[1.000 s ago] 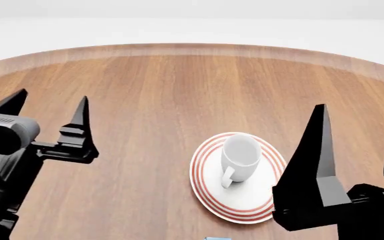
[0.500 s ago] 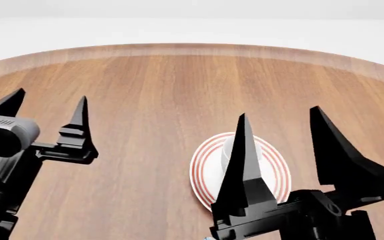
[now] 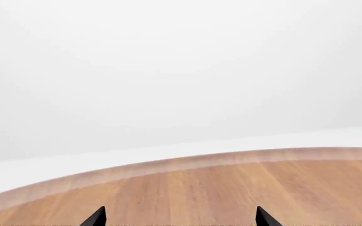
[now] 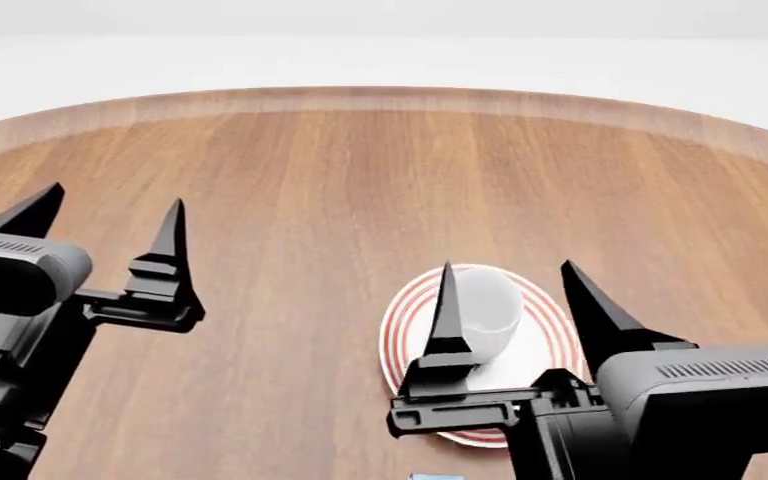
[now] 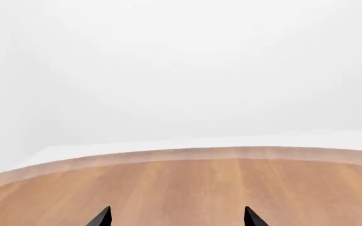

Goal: Pick up the white mug and put it on the plate, and put the chocolate pudding to the right of the plate.

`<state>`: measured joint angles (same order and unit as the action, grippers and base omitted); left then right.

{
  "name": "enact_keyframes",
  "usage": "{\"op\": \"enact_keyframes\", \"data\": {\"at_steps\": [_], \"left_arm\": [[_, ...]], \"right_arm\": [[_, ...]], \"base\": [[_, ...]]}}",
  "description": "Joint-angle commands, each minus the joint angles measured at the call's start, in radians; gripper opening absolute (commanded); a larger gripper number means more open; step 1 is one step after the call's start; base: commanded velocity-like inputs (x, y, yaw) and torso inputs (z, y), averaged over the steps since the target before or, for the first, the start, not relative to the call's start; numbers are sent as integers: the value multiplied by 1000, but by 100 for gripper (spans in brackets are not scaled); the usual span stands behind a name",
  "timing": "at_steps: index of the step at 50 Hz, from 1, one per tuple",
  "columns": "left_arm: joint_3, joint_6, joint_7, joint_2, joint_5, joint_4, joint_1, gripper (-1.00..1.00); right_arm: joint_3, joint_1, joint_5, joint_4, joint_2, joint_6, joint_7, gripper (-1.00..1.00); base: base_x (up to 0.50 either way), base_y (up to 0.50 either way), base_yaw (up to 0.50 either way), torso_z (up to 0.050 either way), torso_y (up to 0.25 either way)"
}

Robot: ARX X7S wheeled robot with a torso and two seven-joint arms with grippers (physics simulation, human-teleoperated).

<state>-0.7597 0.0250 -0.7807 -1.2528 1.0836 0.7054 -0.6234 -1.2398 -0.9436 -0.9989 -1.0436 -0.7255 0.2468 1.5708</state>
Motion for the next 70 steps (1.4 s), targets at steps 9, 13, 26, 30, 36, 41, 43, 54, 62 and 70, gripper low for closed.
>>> {"op": "enact_keyframes", "data": {"at_steps": [9,13,26,30,36,41,43,54,62,70], "left_arm": [[18,-41,26,43,-8,-1,-1,100],[17,-39,28,47,-9,-4,2,100],[14,-41,31,58,-5,-10,6,100],[13,-42,33,62,-5,-13,7,100],[13,-33,38,65,0,-20,15,100],[12,-29,41,69,-2,-26,21,100],[12,-26,41,68,-3,-27,24,100],[12,-15,47,74,2,-39,36,100],[12,-6,52,77,3,-48,44,100],[12,-4,54,81,5,-52,48,100]], "right_arm": [[721,346,-516,-4,360,681,0,100],[785,413,-557,-4,397,773,0,100],[753,511,-574,-3,366,738,0,100],[748,534,-571,-3,372,738,0,100],[777,615,-564,-3,454,834,0,100],[810,668,-569,-3,505,897,0,100],[813,672,-571,-3,507,899,0,100],[840,752,-569,2,529,931,0,100],[867,792,-570,14,554,934,0,100],[899,842,-568,34,586,957,0,100]], "base": [[0,0,0,0,0],[0,0,0,0,0],[0,0,0,0,0],[0,0,0,0,0],[0,0,0,0,0],[0,0,0,0,0],[0,0,0,0,0],[0,0,0,0,0],[0,0,0,0,0],[0,0,0,0,0]]}}
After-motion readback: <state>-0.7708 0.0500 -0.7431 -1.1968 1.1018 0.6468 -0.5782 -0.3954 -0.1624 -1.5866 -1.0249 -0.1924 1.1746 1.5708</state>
